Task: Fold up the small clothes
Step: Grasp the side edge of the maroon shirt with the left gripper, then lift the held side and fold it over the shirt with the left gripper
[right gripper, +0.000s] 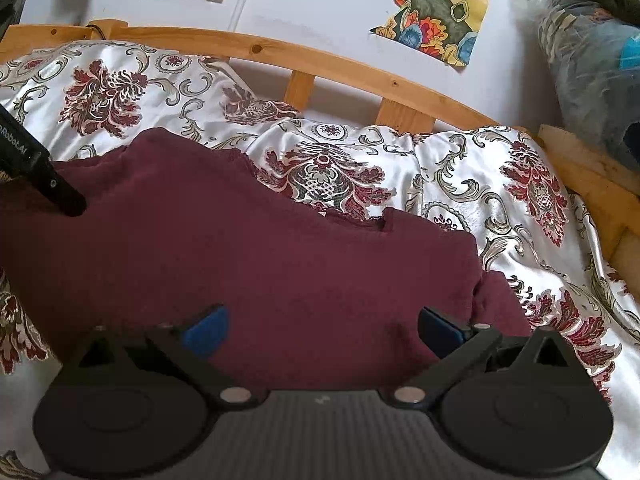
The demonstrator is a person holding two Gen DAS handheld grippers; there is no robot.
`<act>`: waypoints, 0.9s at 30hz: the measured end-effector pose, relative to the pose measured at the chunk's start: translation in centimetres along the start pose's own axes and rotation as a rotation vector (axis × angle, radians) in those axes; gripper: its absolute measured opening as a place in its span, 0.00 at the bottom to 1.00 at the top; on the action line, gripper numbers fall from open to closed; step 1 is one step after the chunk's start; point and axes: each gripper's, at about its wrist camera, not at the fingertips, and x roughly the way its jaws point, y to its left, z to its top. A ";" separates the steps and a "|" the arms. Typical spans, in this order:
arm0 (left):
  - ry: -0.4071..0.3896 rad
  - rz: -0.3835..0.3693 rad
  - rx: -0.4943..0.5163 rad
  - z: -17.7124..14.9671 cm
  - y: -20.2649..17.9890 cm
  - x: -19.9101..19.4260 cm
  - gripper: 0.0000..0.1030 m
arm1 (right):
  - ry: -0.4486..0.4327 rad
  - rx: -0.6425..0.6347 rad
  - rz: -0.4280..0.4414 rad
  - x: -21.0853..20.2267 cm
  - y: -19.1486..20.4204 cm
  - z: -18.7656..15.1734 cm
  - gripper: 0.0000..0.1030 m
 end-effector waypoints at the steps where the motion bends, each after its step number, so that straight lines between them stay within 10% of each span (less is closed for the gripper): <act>1: 0.006 -0.003 -0.004 0.0 0.0 -0.1 0.74 | 0.000 0.000 0.000 0.0 0.0 0.0 1.00; 8: 0.032 0.057 0.006 1.2 -1.9 -1.2 0.26 | 0.002 0.001 0.002 0.0 0.1 0.1 1.00; 17: -0.087 0.073 0.087 4.2 -9.4 -5.8 0.20 | 0.012 0.025 0.006 -1.2 -2.0 1.4 1.00; 27: -0.098 -0.058 0.312 7.9 -22.1 -6.3 0.19 | -0.019 0.274 -0.137 -2.2 -14.5 3.6 1.00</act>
